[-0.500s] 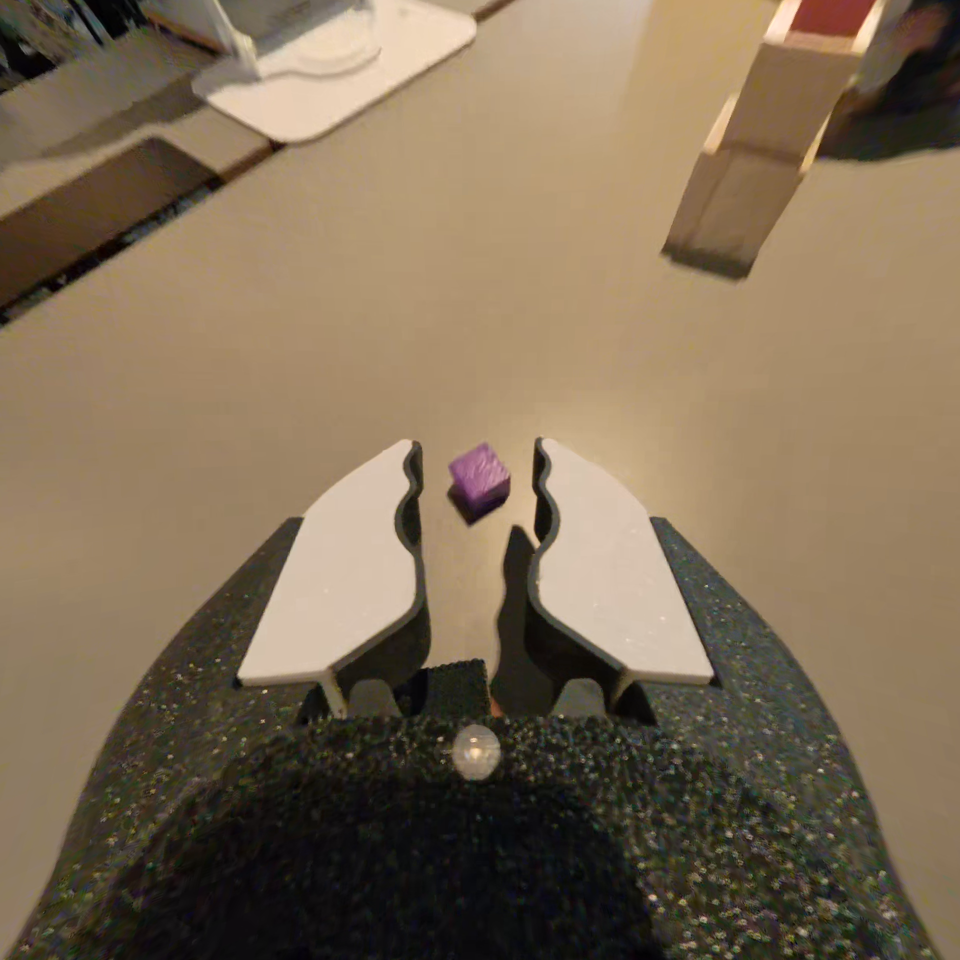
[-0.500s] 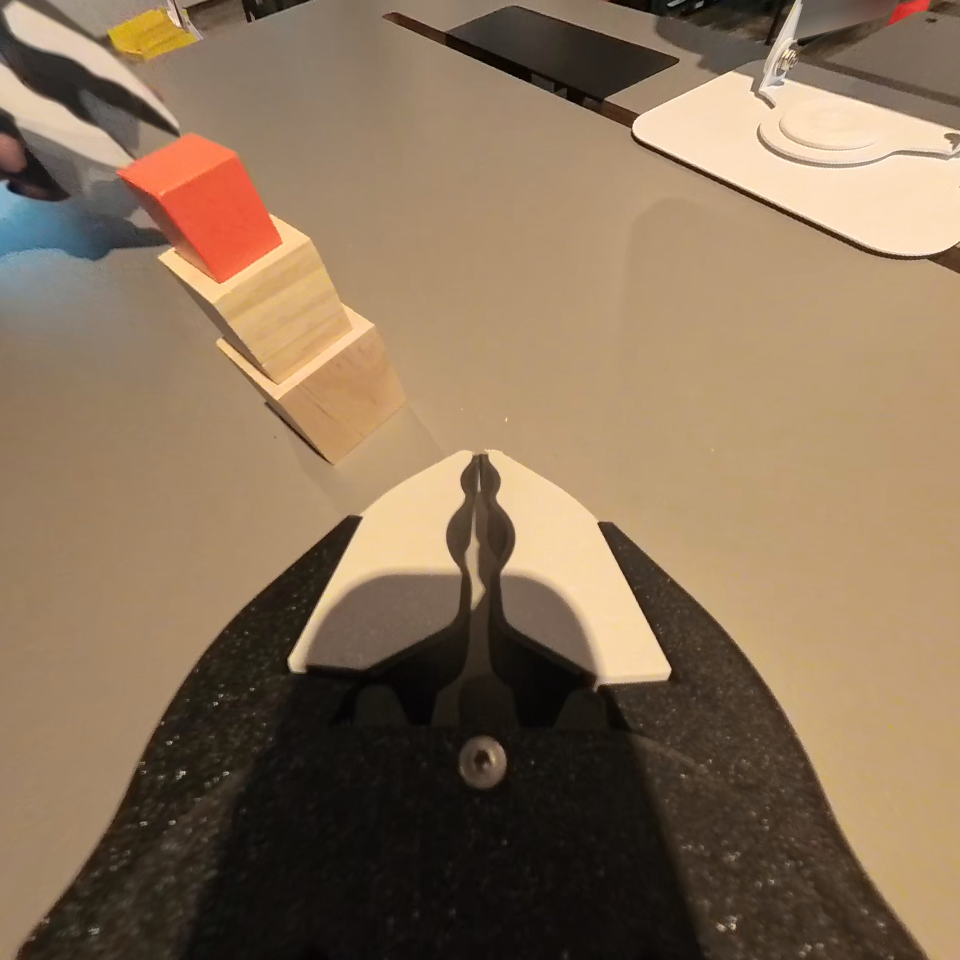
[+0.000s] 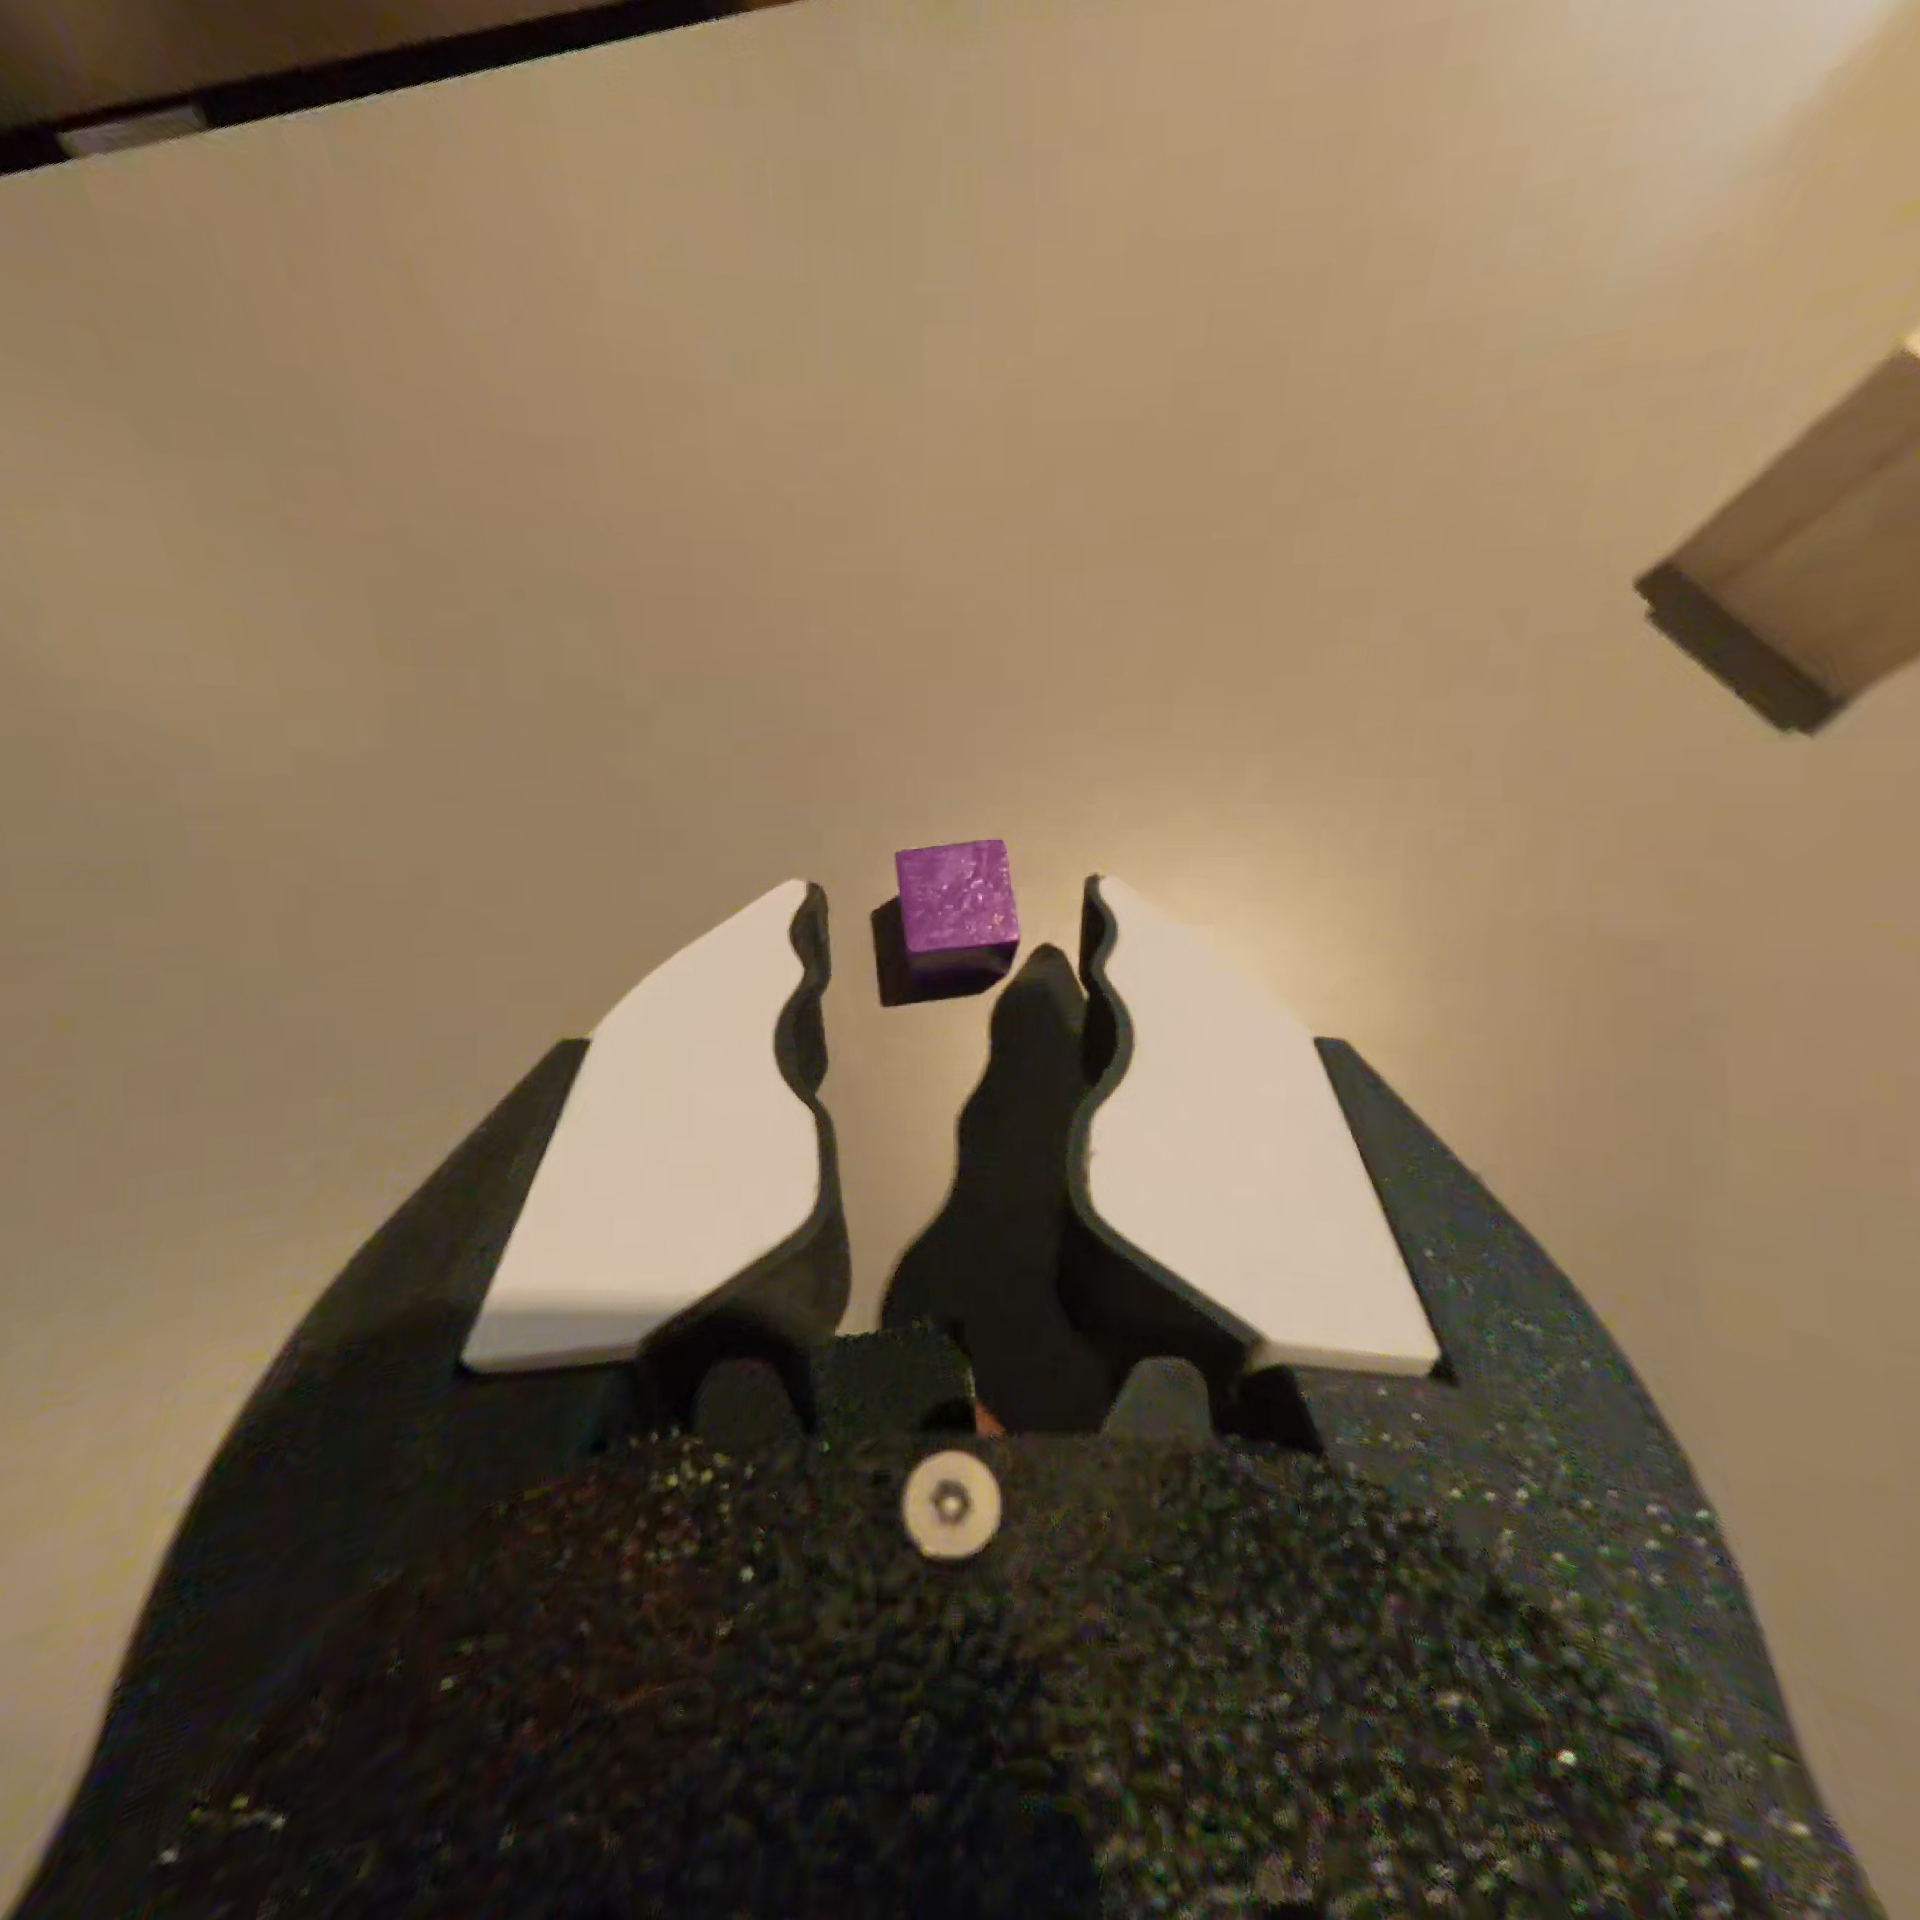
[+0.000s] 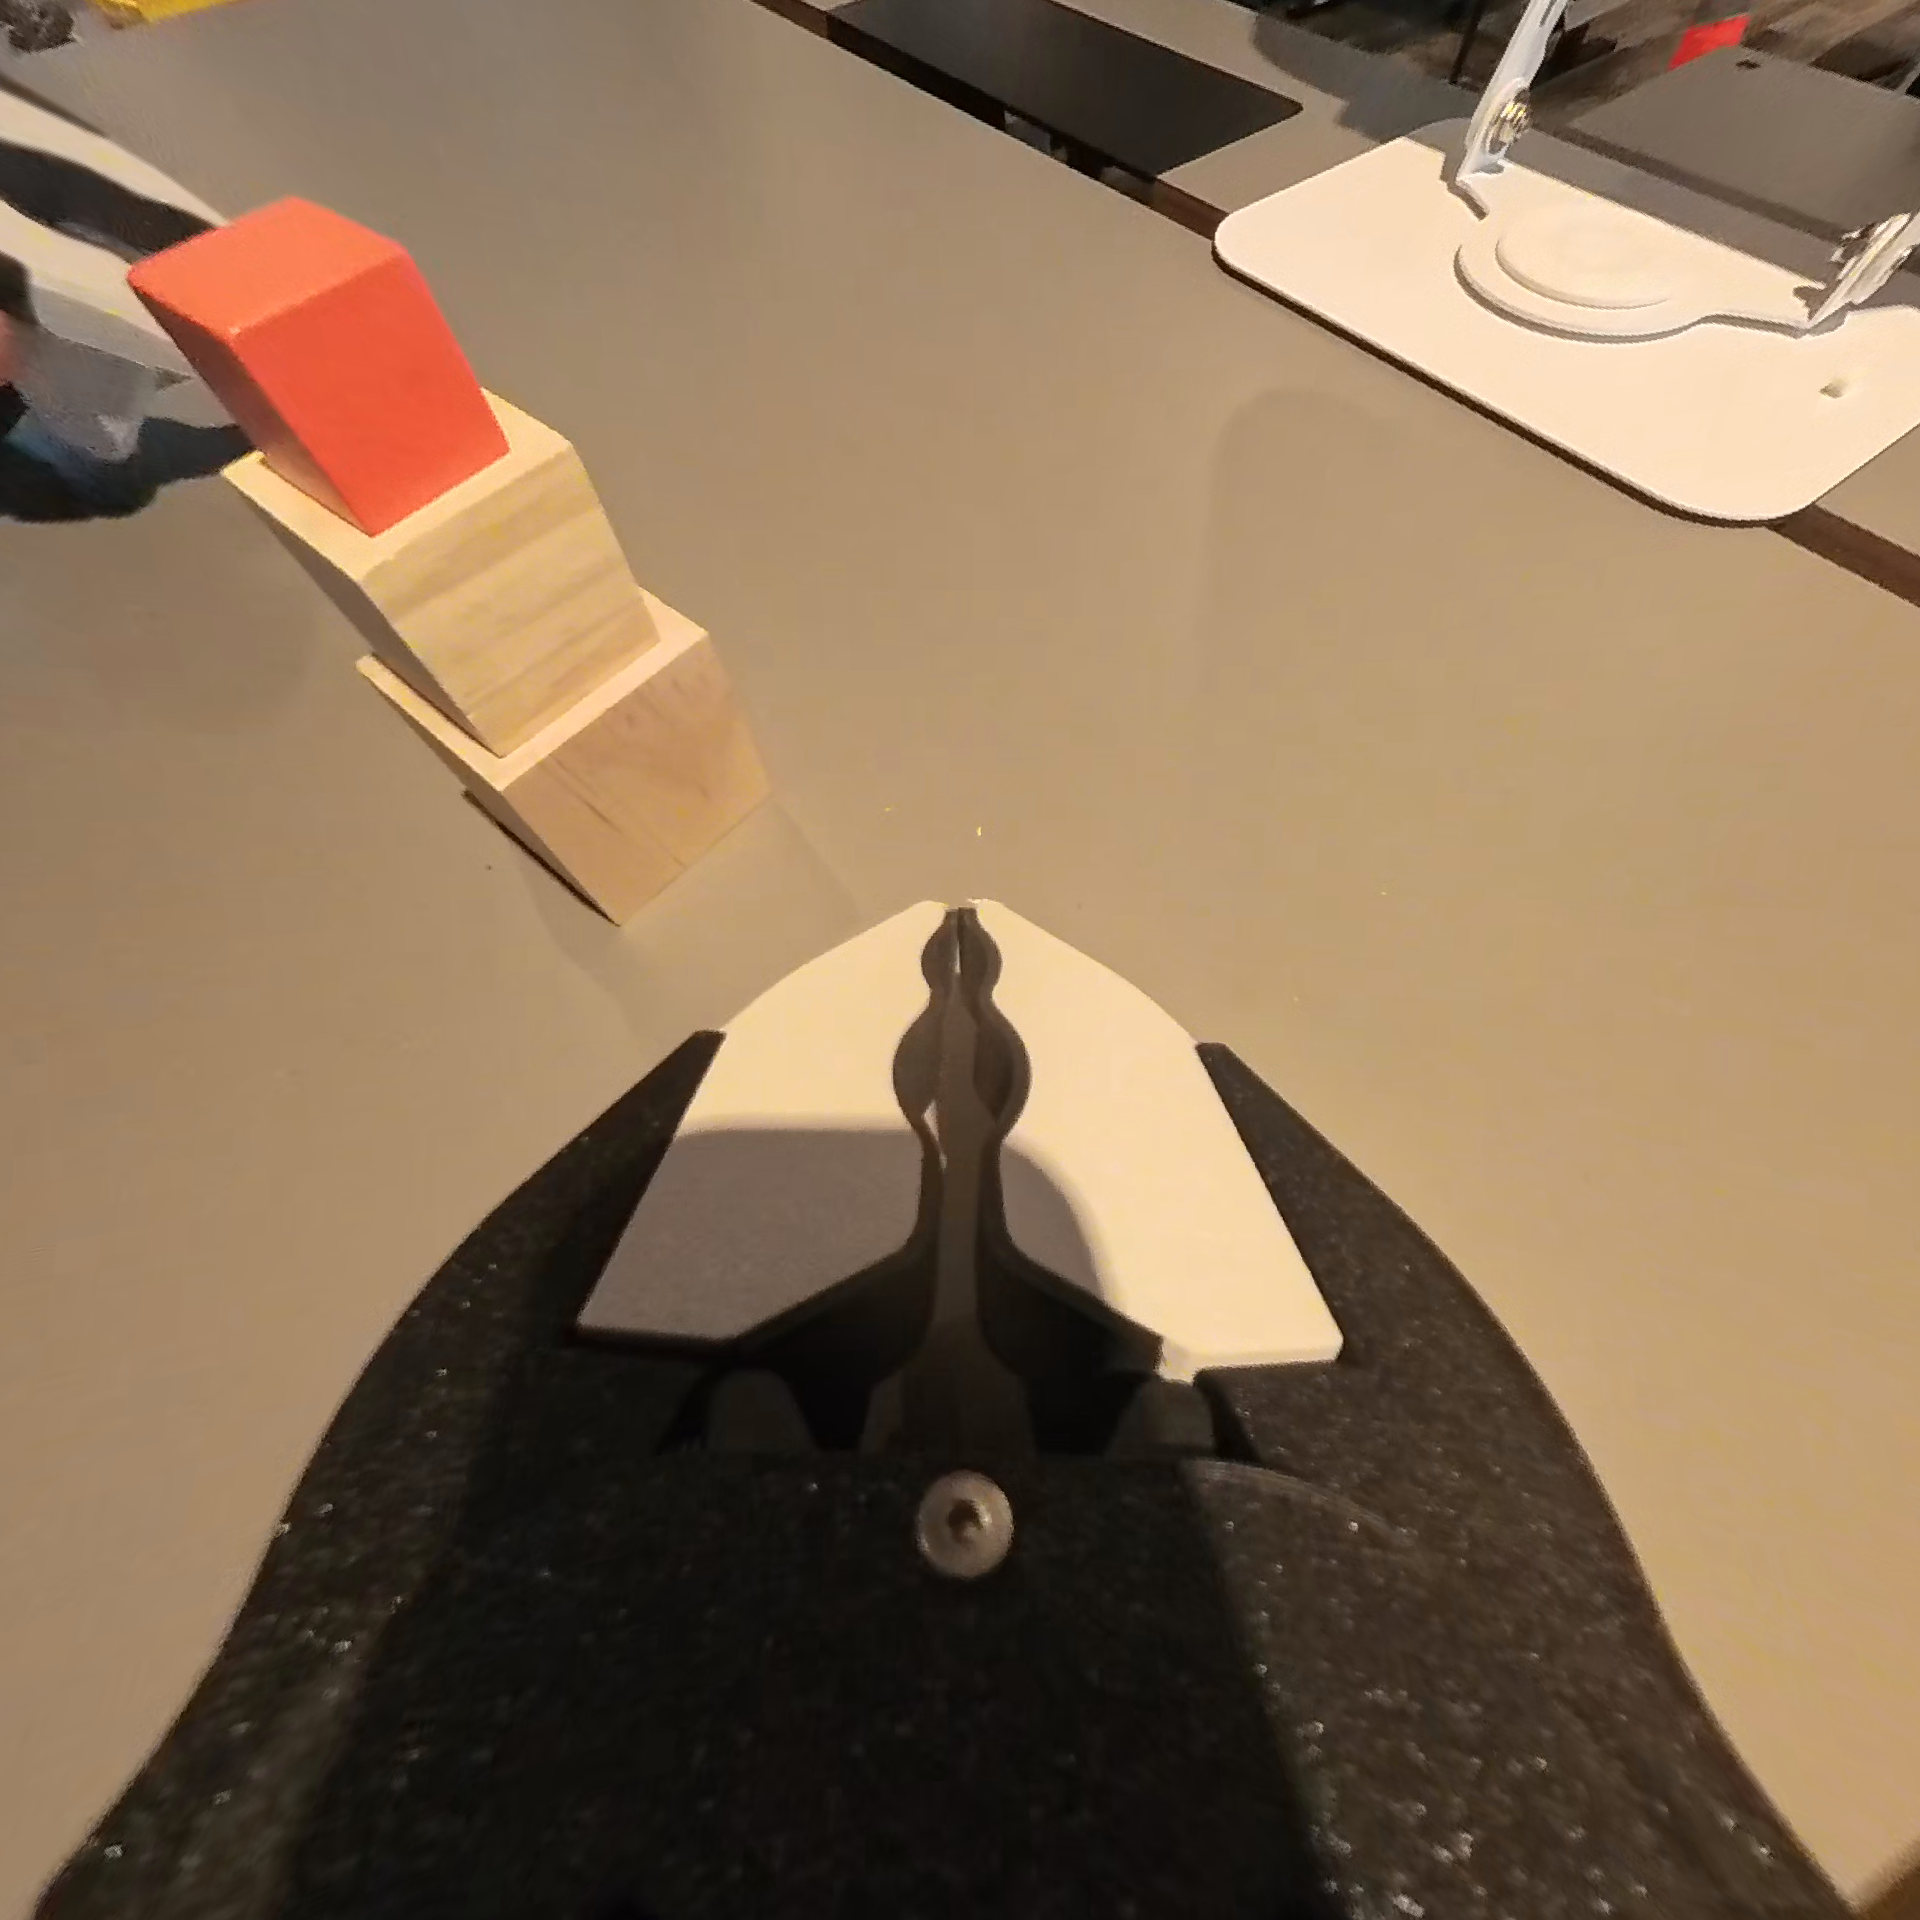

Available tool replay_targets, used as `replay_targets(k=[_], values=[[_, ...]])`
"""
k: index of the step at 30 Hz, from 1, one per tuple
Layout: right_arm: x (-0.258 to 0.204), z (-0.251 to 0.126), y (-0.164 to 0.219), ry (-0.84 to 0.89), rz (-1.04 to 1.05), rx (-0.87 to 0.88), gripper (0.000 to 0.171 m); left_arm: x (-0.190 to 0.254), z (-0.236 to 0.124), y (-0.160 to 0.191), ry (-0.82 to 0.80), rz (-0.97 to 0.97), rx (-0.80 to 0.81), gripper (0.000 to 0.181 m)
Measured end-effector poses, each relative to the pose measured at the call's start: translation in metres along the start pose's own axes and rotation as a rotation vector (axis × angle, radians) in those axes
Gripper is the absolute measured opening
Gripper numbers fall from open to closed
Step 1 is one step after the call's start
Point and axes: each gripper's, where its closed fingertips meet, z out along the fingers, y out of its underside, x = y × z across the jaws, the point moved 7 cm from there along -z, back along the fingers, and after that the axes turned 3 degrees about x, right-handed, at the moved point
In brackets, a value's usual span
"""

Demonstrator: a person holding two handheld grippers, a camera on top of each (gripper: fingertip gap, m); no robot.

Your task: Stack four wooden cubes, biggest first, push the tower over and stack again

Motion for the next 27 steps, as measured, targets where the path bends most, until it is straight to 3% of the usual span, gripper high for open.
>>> replay_targets(k=[5,9,14,21,27], values=[[0.0,0.001,0.0,-0.003,0.005,-0.005,0.0,0.003,0.003,0.002,-0.148,0.006,-0.038,0.045],[0.0,0.001,0.0,0.003,-0.003,-0.009,0.0,0.006,0.008,0.002,-0.129,0.025,-0.078,0.021],[-0.001,0.002,0.0,0.008,-0.012,-0.011,0.0,0.029,0.007,-0.018,0.099,0.106,0.048,0.021],[-0.001,0.002,0.0,0.005,-0.014,-0.01,0.0,0.101,-0.007,-0.104,0.433,0.403,0.183,0.021],[-0.001,0.001,0.0,-0.002,-0.011,0.001,0.0,0.156,-0.004,-0.15,0.603,0.522,0.131,0.021]])
